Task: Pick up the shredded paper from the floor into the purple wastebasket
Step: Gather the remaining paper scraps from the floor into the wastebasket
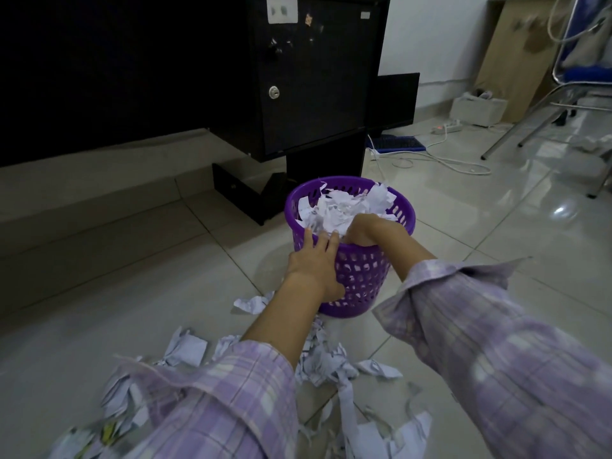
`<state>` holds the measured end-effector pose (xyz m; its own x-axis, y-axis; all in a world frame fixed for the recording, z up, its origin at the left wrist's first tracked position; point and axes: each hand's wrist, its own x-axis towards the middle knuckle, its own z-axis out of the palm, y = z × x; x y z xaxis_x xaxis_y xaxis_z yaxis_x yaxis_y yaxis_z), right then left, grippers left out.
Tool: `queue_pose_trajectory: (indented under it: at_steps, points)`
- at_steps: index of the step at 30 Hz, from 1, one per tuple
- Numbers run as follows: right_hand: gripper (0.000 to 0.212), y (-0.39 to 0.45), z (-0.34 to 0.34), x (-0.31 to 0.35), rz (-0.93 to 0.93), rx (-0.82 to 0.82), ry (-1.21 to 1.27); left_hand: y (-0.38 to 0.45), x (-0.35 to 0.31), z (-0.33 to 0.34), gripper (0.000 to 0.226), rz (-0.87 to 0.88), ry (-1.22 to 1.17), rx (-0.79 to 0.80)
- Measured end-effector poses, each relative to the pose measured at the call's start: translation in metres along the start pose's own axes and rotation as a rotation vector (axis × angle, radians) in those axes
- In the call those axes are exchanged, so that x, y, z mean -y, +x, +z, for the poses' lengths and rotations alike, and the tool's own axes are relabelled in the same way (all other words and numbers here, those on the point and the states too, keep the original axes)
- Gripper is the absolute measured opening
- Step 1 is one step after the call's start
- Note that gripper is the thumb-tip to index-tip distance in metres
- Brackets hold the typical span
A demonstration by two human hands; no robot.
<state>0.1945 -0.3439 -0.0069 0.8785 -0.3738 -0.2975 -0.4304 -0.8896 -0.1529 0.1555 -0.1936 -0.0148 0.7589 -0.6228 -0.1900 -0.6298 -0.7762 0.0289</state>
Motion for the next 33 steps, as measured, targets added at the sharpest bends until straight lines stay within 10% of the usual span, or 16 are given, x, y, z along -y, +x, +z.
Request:
queue_pose_trajectory:
  at_steps: [11,19,33]
  points:
    - [0.028,-0.022,0.01,-0.018,-0.131,-0.203,0.141,0.001,0.005,0.008,0.09,0.029,-0.141,-0.06]
    - [0.025,-0.049,0.008,-0.027,-0.217,-0.458,0.389,-0.001,0.004,0.001,0.044,0.057,-0.248,-0.373]
    - [0.022,-0.171,0.066,-0.071,-0.121,-0.267,0.511,-0.073,-0.041,0.063,0.023,0.036,-0.437,-0.341]
